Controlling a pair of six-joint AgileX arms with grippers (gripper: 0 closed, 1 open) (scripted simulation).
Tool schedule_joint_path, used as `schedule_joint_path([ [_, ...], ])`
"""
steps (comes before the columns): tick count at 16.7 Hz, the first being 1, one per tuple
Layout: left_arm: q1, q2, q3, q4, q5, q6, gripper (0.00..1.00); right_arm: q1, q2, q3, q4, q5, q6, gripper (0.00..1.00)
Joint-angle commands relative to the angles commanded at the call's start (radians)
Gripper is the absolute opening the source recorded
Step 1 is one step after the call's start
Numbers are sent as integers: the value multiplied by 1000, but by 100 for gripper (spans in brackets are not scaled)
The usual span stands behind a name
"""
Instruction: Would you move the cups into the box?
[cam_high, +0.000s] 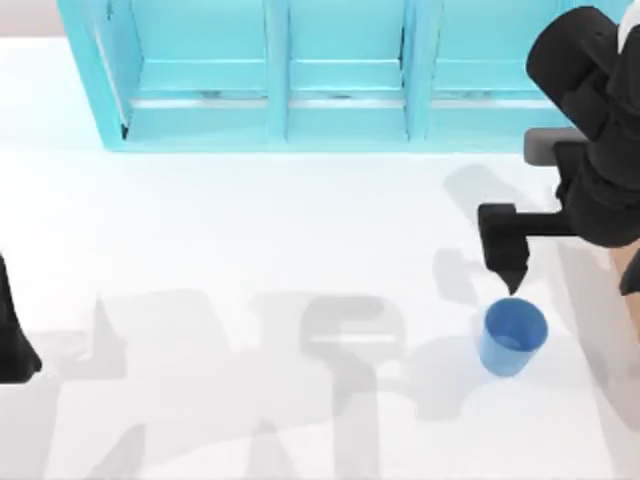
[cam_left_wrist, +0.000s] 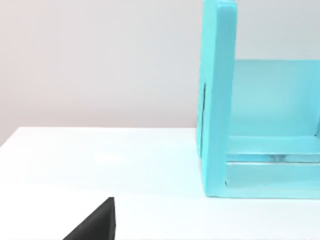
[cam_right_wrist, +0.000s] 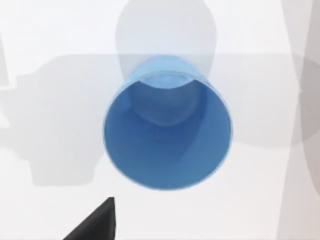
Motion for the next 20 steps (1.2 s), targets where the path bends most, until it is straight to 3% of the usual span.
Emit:
schedule_joint_path([
  [7, 0, 0, 0, 0, 0, 0, 100, 7, 90, -210, 310, 0, 7, 100],
  [13, 0, 0, 0, 0, 0, 0, 100, 6, 104, -245, 353, 1, 7, 100],
  [20, 0, 0, 0, 0, 0, 0, 100, 6, 104, -245, 353, 1, 7, 47],
])
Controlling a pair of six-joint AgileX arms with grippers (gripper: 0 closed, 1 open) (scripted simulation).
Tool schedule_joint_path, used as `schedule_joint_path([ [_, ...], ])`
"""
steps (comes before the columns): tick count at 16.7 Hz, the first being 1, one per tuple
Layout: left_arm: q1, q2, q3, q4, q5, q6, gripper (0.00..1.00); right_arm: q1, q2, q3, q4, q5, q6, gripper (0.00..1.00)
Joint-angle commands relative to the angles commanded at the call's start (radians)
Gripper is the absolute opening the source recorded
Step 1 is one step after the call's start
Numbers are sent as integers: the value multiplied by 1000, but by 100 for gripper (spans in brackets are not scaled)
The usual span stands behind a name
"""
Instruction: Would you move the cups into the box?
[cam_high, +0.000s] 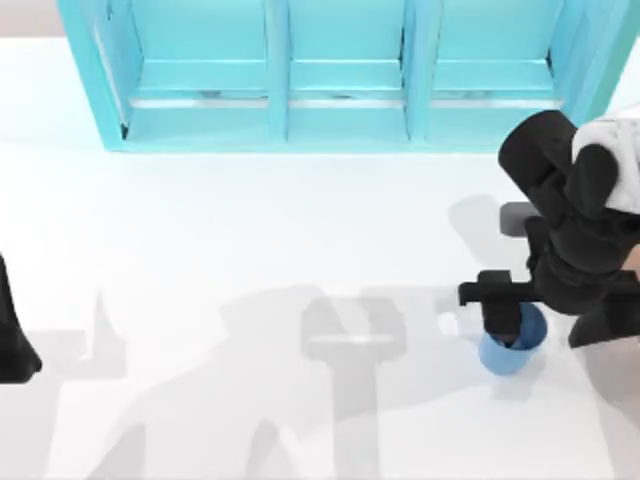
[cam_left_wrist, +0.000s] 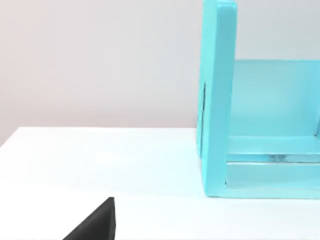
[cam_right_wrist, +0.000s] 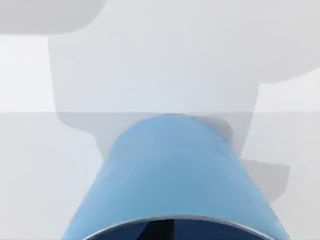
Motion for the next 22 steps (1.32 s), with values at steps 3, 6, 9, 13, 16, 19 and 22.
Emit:
schedule_joint_path([
  [3, 0, 0, 0, 0, 0, 0, 100, 0, 0, 0, 0, 0, 0, 25],
  [6, 0, 0, 0, 0, 0, 0, 100, 0, 0, 0, 0, 0, 0, 2],
  [9, 0, 0, 0, 0, 0, 0, 100, 0, 0, 0, 0, 0, 0, 0],
  [13, 0, 0, 0, 0, 0, 0, 100, 0, 0, 0, 0, 0, 0, 0],
  [16, 0, 0, 0, 0, 0, 0, 100, 1, -3, 1, -1, 1, 0, 0],
  [19, 0, 0, 0, 0, 0, 0, 100, 31, -33, 22, -35, 9, -2, 0],
  [22, 0, 0, 0, 0, 0, 0, 100, -4, -94, 64, -119, 12, -43, 0],
])
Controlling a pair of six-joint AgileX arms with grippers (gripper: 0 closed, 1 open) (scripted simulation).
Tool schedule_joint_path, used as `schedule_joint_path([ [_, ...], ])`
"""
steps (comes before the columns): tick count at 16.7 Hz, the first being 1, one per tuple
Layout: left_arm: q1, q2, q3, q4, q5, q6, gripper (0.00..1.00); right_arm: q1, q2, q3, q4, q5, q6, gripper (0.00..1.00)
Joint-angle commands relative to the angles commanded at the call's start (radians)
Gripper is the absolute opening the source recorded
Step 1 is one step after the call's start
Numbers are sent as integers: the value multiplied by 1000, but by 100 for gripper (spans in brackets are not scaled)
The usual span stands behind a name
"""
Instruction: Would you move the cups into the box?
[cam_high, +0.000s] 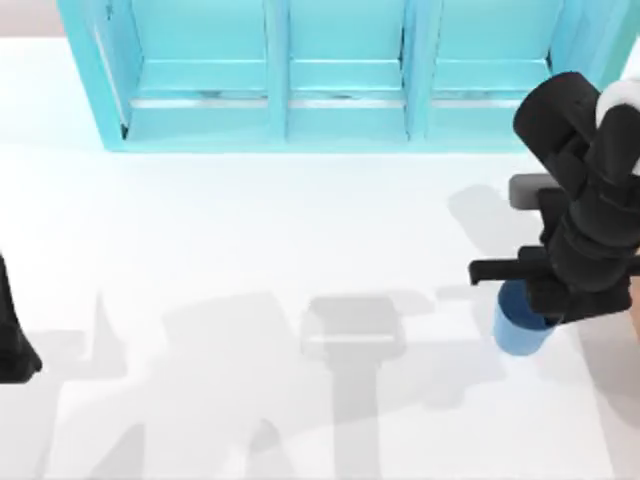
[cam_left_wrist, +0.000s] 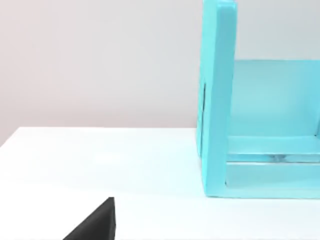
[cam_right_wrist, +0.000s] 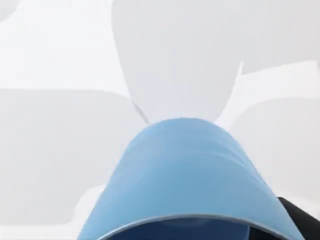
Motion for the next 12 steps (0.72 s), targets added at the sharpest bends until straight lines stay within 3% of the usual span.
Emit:
schedule_joint_path([
  [7, 0, 0, 0, 0, 0, 0, 100, -276, -111, 85, -232, -8, -237, 0],
  [12, 0, 0, 0, 0, 0, 0, 100, -315, -126, 95, -258, -13, -278, 0],
])
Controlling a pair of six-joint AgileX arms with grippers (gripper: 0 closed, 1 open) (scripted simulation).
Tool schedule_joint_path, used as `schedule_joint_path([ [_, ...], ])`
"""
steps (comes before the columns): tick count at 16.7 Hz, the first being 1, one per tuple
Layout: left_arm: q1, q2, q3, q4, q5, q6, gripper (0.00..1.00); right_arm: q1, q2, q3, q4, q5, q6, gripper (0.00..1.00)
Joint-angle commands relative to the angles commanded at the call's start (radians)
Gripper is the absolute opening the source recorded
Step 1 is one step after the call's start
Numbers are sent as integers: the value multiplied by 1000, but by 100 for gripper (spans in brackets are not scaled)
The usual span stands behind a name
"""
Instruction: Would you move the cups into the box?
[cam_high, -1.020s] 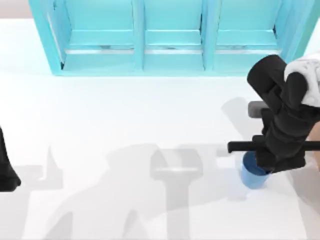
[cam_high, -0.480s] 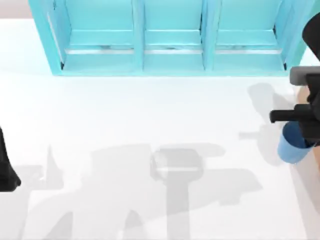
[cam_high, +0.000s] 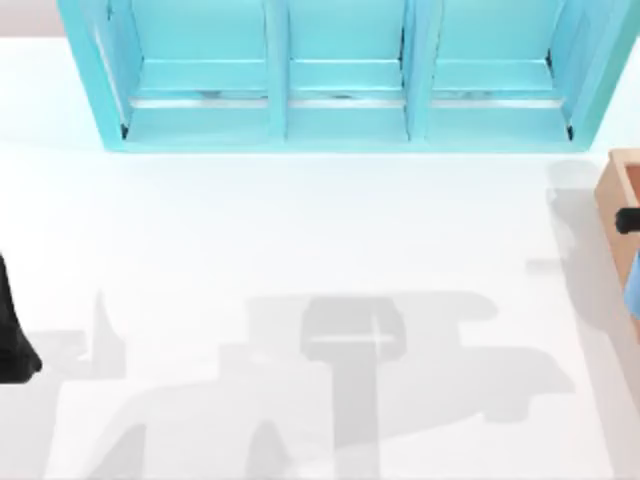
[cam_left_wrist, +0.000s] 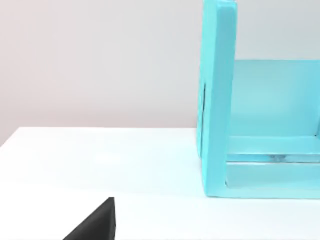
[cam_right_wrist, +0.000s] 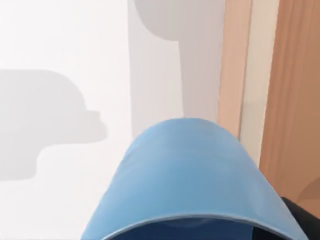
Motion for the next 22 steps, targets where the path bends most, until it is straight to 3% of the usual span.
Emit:
schedule_joint_path([
  [5, 0, 0, 0, 0, 0, 0, 100, -68, 44, 64, -35, -2, -70, 0],
  [14, 0, 0, 0, 0, 0, 0, 100, -514, 198, 385, -196, -31, -512, 0],
  [22, 0, 0, 0, 0, 0, 0, 100, -525, 198, 359, -160, -30, -527, 0],
])
